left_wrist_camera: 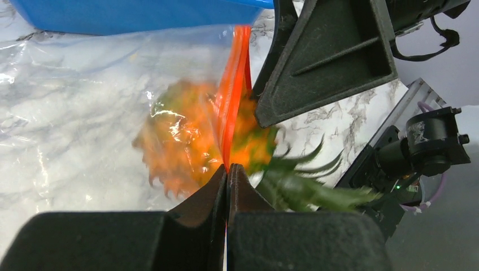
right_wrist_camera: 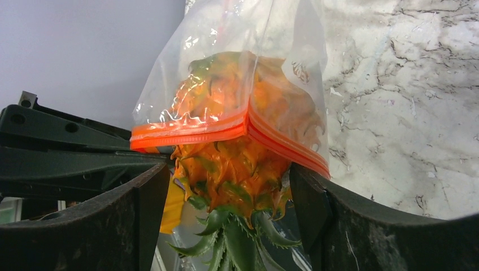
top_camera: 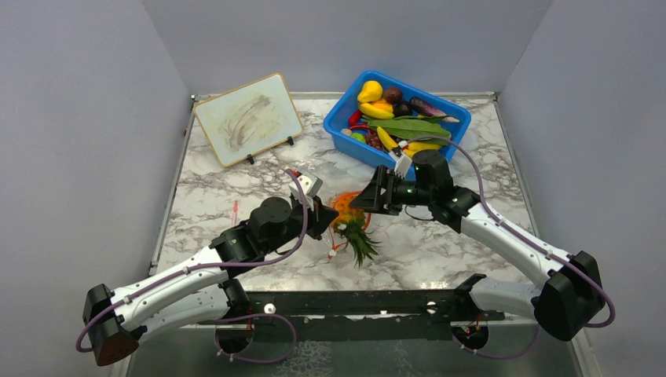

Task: Place the food in the zip-top bag and seal the zipper
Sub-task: Place the fake fruit in the zipper food storage bag.

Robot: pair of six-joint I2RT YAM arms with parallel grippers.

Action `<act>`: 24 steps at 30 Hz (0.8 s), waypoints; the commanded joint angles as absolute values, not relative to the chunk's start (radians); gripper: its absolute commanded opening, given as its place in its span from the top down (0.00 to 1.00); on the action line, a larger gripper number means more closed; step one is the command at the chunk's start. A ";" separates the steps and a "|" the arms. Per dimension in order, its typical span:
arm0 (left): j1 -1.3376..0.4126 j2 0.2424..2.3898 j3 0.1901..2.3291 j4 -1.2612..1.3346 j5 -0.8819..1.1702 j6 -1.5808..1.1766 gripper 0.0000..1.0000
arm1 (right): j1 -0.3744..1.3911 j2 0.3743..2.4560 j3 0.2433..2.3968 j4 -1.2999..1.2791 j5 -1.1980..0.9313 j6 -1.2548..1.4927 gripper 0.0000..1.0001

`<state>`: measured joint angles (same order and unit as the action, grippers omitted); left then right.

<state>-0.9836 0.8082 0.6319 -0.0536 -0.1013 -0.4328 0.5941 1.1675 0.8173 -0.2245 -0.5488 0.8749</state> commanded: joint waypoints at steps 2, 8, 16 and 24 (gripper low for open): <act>-0.986 0.804 0.679 -0.041 -0.143 -0.455 1.00 | 0.596 1.142 0.874 -0.259 -0.560 0.825 0.27; -0.986 0.800 0.683 -0.042 -0.156 -0.466 1.00 | 0.597 1.119 0.891 -0.289 -0.559 0.775 0.25; -0.986 0.811 0.700 -0.044 -0.190 -0.491 1.00 | 0.597 1.030 0.835 -0.379 -0.429 0.686 0.44; -0.985 0.813 0.723 -0.035 -0.248 -0.518 1.00 | 0.597 0.902 0.592 -0.105 -0.489 0.664 0.55</act>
